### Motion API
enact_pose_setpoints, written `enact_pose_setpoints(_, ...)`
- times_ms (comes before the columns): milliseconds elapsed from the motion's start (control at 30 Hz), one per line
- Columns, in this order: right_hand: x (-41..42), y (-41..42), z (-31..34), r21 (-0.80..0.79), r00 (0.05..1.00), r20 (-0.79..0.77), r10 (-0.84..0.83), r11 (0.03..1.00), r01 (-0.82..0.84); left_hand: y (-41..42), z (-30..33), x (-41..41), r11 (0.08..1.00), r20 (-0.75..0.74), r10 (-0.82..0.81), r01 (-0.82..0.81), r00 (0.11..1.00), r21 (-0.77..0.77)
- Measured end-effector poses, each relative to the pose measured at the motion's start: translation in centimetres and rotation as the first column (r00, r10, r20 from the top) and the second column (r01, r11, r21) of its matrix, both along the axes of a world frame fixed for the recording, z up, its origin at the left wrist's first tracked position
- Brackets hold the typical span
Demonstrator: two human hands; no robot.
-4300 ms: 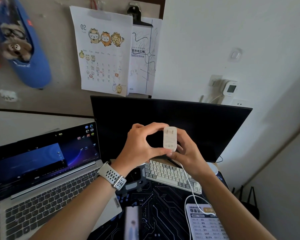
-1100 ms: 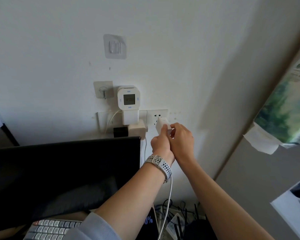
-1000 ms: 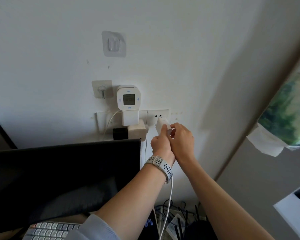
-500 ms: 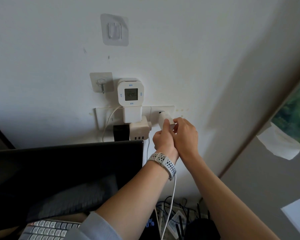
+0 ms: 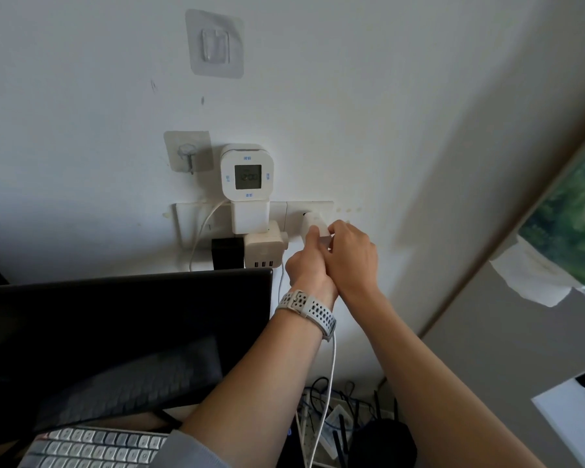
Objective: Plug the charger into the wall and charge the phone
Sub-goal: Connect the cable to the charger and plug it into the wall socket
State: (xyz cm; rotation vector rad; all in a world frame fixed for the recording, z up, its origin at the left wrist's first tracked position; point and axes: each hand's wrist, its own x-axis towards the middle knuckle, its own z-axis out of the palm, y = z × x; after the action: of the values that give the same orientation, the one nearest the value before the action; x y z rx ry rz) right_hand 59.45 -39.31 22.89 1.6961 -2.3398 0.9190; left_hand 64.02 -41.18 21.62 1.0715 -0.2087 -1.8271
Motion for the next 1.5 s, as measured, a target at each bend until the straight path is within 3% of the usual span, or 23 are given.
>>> enact_pose_setpoints(400,0.2,0.1,-0.2,0.013,0.999,-0.040,0.000,1.000,0.000,0.1,-0.2,0.4,0.999,-0.063,-0.049,0.048,0.997,-0.026)
enact_pose_setpoints(600,0.7,0.1,-0.3,0.021,1.000,-0.028,-0.002,1.000,0.003,-0.1,-0.1,0.9,0.997,-0.007,-0.056,0.056,0.998,-0.043)
enact_pose_setpoints(800,0.0,-0.6,1.0,0.057,0.996,-0.086,0.016,0.998,-0.011,-0.1,1.1,0.6,0.997,-0.077,-0.082,0.082,0.994,-0.001)
enact_pose_setpoints(900,0.5,-0.3,0.4,0.031,0.999,-0.043,0.002,1.000,-0.001,0.2,0.9,0.9,0.995,-0.073,-0.096,0.094,0.993,-0.021)
enact_pose_setpoints(1500,-0.2,-1.5,2.4,0.117,0.993,-0.116,0.034,0.993,-0.021,-0.4,2.6,0.2,0.994,-0.092,-0.093,0.098,0.991,0.056)
